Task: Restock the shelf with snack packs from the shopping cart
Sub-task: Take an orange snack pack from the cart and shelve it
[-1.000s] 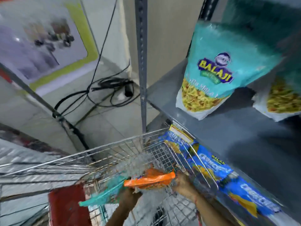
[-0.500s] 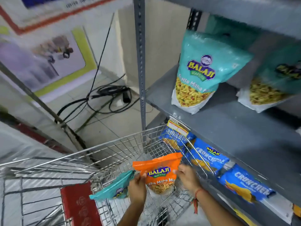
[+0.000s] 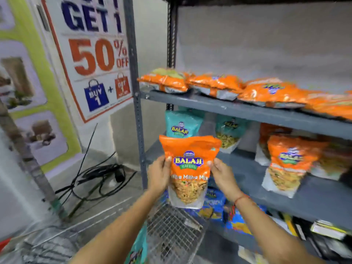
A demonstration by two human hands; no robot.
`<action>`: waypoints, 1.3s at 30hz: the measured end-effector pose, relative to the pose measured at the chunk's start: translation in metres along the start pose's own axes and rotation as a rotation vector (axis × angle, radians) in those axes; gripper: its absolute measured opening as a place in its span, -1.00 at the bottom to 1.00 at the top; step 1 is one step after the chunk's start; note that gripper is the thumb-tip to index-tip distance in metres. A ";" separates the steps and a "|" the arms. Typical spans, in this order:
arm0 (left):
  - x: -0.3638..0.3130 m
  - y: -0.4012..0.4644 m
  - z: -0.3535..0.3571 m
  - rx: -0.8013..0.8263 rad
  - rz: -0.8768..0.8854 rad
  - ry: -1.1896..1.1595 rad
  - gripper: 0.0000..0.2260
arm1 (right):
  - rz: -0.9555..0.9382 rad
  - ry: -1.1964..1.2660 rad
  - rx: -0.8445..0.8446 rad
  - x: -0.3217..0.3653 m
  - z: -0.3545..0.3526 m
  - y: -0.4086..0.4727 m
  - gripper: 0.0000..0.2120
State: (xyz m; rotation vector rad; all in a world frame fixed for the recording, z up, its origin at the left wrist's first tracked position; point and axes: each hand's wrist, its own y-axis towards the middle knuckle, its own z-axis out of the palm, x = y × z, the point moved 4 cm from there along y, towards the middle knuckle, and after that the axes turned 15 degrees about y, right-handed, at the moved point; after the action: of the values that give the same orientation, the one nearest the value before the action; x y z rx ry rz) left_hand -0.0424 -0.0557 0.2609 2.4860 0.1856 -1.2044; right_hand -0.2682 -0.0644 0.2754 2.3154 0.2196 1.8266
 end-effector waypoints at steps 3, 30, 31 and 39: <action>-0.064 0.029 -0.018 0.054 0.085 -0.047 -0.70 | -0.106 -0.025 -0.079 0.060 -0.042 0.012 -0.72; -0.256 -0.026 0.109 0.262 0.362 -0.402 -0.51 | -0.059 0.143 -0.422 0.088 -0.266 -0.061 -0.73; -0.255 -0.033 0.129 0.272 0.365 -0.379 -0.49 | -0.034 0.137 -0.436 0.074 -0.279 -0.064 -0.73; -0.283 -0.089 0.302 0.430 0.197 -0.275 -0.66 | 0.159 0.074 -0.588 -0.039 -0.405 -0.082 -0.76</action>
State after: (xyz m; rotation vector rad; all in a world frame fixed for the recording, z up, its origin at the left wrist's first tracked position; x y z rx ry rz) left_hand -0.4647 -0.0780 0.2863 2.5623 -0.4241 -1.6144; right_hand -0.6711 0.0275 0.3110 1.8935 -0.4471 1.7403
